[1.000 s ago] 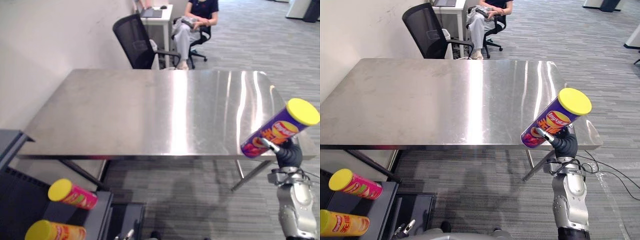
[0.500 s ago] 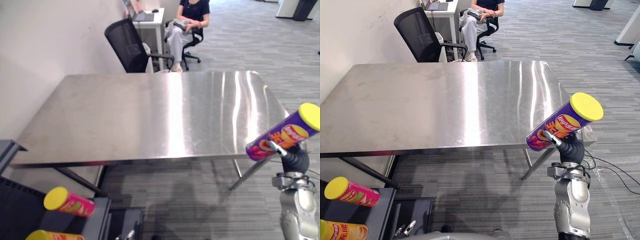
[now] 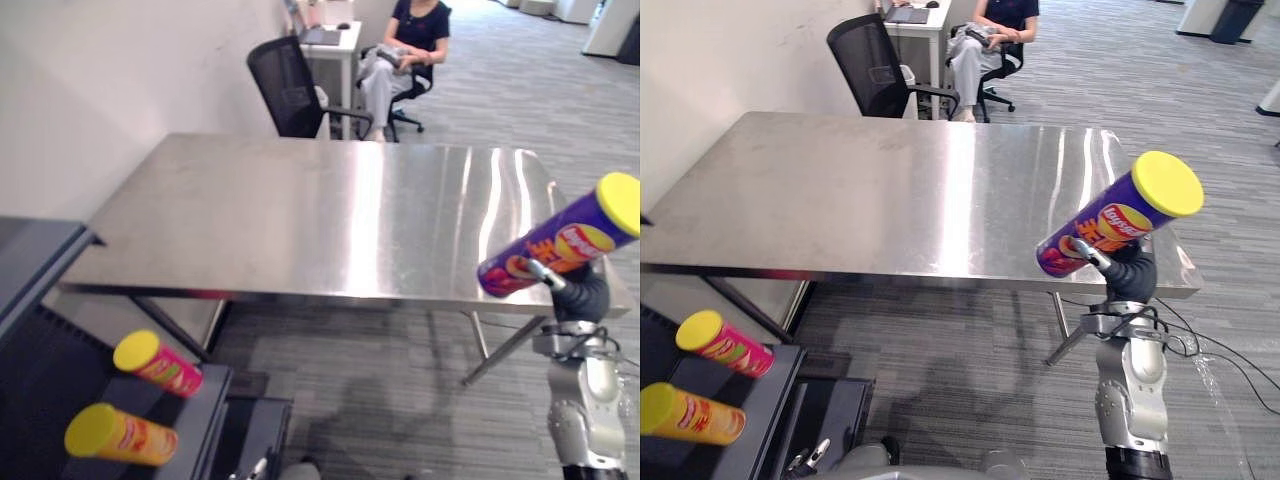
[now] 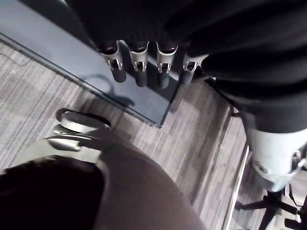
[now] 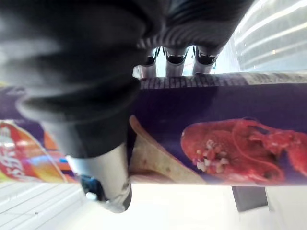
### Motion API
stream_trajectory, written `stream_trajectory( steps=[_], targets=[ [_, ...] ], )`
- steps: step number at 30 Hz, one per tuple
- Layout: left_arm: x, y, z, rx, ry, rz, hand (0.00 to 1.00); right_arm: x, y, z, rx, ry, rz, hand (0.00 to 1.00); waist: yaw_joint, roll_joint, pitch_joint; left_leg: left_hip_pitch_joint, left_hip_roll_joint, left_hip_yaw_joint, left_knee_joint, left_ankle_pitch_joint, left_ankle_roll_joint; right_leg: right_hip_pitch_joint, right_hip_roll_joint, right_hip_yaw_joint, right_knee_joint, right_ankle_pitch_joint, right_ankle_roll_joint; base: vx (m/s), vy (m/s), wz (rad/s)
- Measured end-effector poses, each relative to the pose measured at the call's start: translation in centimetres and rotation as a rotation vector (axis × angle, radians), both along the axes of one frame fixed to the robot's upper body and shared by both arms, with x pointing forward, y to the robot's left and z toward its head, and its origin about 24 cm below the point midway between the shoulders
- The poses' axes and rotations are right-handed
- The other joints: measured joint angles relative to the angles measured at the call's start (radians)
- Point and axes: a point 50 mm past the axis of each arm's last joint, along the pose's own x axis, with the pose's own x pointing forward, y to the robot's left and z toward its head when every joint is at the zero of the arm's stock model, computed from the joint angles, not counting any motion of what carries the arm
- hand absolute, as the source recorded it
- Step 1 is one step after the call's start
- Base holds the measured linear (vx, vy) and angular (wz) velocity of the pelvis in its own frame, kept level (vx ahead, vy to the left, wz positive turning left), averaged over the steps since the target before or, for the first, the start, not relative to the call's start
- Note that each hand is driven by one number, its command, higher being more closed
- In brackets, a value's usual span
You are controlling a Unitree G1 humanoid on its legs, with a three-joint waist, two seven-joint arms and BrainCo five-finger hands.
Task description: Put the gum and the chips on the shelf.
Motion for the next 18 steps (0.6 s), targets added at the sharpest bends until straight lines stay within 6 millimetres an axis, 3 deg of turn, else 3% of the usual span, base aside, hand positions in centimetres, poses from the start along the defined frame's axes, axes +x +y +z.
stream_trajectory(
  steps=[3,4,5,6,7,8,9,10,11,12,13,16,18],
  targets=[
    [0.1,-0.6,-0.1,-0.031,-0.016,0.049,0.00,1.1,2.5,0.7,-0.008,-0.029,0.111,1.00,0.038,0.024,0.042,-0.025,0.024,-0.004,0.002,0.010,0.004,-0.024,0.019,-0.006,0.032,-0.004,-0.008,-0.12,-0.076,0.17],
    [0.0,-1.0,-0.2,-0.051,-0.020,0.089,0.00,1.2,3.2,0.7,-0.014,-0.035,0.147,1.00,0.055,0.044,0.051,-0.041,0.040,0.015,-0.005,0.010,0.023,-0.026,0.036,-0.013,0.037,-0.009,-0.017,-0.10,-0.137,0.56],
    [0.0,-0.9,-0.2,-0.056,-0.023,0.110,0.00,1.3,3.5,0.8,-0.019,-0.040,0.170,1.00,0.055,0.048,0.055,-0.042,0.063,0.073,-0.040,-0.003,0.087,-0.015,0.051,-0.016,0.009,-0.007,-0.034,-0.08,-0.170,0.83],
    [0.0,-0.7,-0.2,-0.056,-0.028,0.126,0.00,1.4,3.6,0.8,-0.020,-0.042,0.172,1.00,0.052,0.024,0.057,-0.049,0.072,0.128,-0.013,-0.013,0.106,-0.014,0.038,-0.028,-0.020,0.010,-0.058,-0.08,-0.148,1.27],
    [0.5,-0.8,-0.2,-0.064,-0.041,0.139,0.00,1.4,2.8,1.2,-0.031,-0.059,0.143,1.00,0.047,0.031,0.056,-0.098,0.125,0.237,0.129,-0.027,0.152,-0.014,0.022,-0.106,-0.014,0.018,-0.065,-0.06,-0.110,1.34],
    [0.3,-0.8,-0.2,-0.068,-0.038,0.146,0.00,1.5,2.1,1.7,-0.032,-0.076,0.111,1.00,0.052,0.068,0.051,-0.103,0.176,0.316,0.238,0.028,0.188,-0.019,0.031,-0.170,0.046,0.003,-0.074,-0.07,-0.135,1.90],
    [0.6,-1.0,-0.1,-0.070,-0.054,0.133,0.00,1.4,1.2,2.1,-0.035,-0.098,0.076,1.00,0.038,0.060,0.049,-0.117,0.146,0.342,0.167,0.096,0.155,-0.040,0.012,-0.215,0.084,-0.050,-0.088,-0.08,-0.149,1.77],
    [0.9,-0.8,0.1,-0.064,-0.068,0.129,0.00,1.3,0.6,2.2,-0.036,-0.104,0.056,1.00,0.035,0.039,0.045,-0.106,0.096,0.323,0.073,0.157,0.127,-0.044,-0.004,-0.226,0.069,-0.059,-0.091,-0.11,-0.104,1.78],
    [1.3,-0.5,0.2,-0.056,-0.079,0.126,0.00,1.2,0.1,2.4,-0.040,-0.112,0.034,1.00,0.023,0.024,0.040,-0.093,0.069,0.306,0.012,0.172,0.142,-0.045,-0.032,-0.261,0.052,-0.053,-0.097,-0.14,-0.087,1.58],
    [1.0,-0.4,0.0,-0.056,-0.067,0.133,0.00,1.4,-0.7,2.9,-0.038,-0.128,0.000,1.00,0.044,0.010,0.043,-0.085,0.099,0.391,0.211,0.054,0.166,-0.040,-0.066,-0.344,0.053,-0.040,-0.096,-0.10,-0.102,1.54],
    [0.4,-0.4,-0.1,-0.053,-0.045,0.130,0.00,1.5,-0.7,3.0,-0.033,-0.131,-0.012,1.00,0.047,0.007,0.045,-0.053,0.126,0.425,0.291,0.018,0.154,-0.031,-0.081,-0.383,0.063,-0.038,-0.096,-0.10,-0.129,1.51],
    [-0.4,-1.0,-0.3,-0.071,-0.024,0.127,0.00,1.3,-1.5,3.1,-0.024,-0.132,-0.055,1.00,0.041,0.016,0.036,0.048,0.180,0.467,0.343,0.018,0.134,-0.028,-0.123,-0.497,0.071,-0.047,-0.108,-0.13,-0.014,1.32],
    [-0.8,-1.3,-0.6,-0.087,-0.008,0.126,0.00,1.0,-2.2,3.0,-0.022,-0.128,-0.087,1.00,0.022,0.033,0.026,0.119,0.191,0.497,0.251,0.072,0.137,-0.039,-0.182,-0.594,0.114,-0.060,-0.097,-0.15,0.104,1.49]
  ],
)
